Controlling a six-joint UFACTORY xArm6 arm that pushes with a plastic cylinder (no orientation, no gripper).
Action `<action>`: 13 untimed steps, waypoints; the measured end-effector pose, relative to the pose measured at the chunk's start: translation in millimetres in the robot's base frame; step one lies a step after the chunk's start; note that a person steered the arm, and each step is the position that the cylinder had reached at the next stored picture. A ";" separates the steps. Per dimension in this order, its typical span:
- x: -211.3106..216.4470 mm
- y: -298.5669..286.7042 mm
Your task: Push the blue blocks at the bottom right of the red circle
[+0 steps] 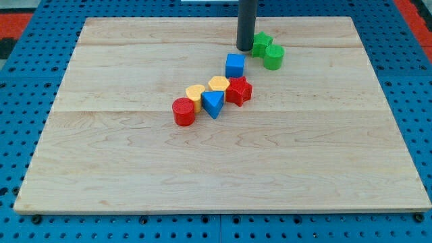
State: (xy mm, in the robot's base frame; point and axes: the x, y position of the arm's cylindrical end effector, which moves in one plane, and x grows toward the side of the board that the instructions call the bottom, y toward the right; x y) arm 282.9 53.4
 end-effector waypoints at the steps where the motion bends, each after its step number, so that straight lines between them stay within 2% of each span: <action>1: 7.5 -9.8; 3: 84.2 4.3; 5: 127.7 -14.3; 6: 148.0 -2.8; 7: 149.7 21.7; 8: 100.9 44.6; 9: 71.6 5.9; 10: 105.5 -27.2; 12: 168.1 -50.4; 13: 145.0 -63.0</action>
State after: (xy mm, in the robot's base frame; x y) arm 427.9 -9.5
